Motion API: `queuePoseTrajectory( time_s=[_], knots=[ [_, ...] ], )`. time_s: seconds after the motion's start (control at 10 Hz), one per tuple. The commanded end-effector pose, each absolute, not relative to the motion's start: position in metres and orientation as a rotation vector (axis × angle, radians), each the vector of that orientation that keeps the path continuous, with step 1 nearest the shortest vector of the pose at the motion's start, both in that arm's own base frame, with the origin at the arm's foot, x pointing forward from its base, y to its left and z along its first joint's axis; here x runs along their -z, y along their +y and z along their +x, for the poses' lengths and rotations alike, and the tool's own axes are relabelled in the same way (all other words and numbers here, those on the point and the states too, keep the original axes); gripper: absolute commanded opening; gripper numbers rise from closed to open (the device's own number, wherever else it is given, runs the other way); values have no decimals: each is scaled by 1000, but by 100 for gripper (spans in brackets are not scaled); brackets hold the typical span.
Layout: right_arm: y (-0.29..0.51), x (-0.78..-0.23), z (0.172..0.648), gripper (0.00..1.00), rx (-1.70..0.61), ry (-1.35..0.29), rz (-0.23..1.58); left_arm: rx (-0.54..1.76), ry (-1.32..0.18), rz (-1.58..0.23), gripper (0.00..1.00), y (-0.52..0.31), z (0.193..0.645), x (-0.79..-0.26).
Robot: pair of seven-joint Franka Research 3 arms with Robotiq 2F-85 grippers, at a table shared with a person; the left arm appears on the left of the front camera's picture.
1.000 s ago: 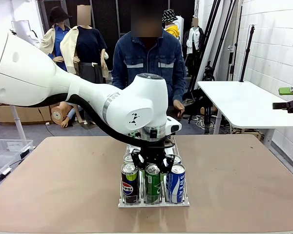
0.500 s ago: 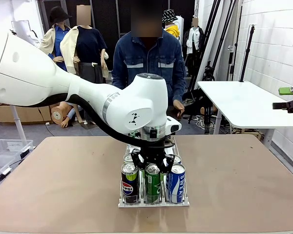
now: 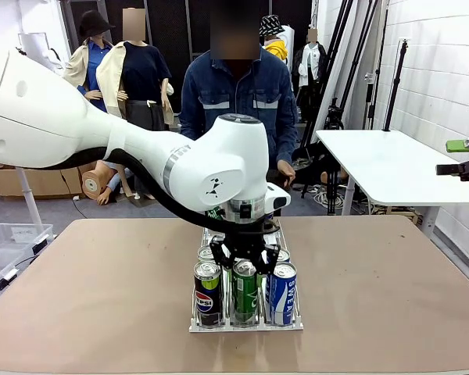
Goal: Retrieve and hand over the desired beverage to the person.
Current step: Pick up a can of the same type that the person held from the Automatic Can Dispenser.
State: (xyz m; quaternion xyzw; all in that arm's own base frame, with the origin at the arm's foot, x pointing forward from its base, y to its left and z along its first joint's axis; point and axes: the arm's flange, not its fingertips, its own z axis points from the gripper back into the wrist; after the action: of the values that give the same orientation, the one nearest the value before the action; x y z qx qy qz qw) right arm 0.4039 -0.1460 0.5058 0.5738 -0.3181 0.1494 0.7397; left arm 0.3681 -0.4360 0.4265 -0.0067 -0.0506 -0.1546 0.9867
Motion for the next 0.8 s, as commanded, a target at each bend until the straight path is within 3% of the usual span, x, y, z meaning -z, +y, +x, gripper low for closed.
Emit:
queuePoseTrajectory(
  time_s=[0.0,0.4,0.7],
  knots=[
    [-146,-506,403,100,-332,-703,1273,328,-152,-48,0,-430,359,-491],
    [-146,-506,403,100,-332,-703,1273,337,-222,-8,0,-403,358,-589],
    [-146,-506,403,100,-332,-703,1273,385,-149,-11,0,-358,363,-624]
  ],
)
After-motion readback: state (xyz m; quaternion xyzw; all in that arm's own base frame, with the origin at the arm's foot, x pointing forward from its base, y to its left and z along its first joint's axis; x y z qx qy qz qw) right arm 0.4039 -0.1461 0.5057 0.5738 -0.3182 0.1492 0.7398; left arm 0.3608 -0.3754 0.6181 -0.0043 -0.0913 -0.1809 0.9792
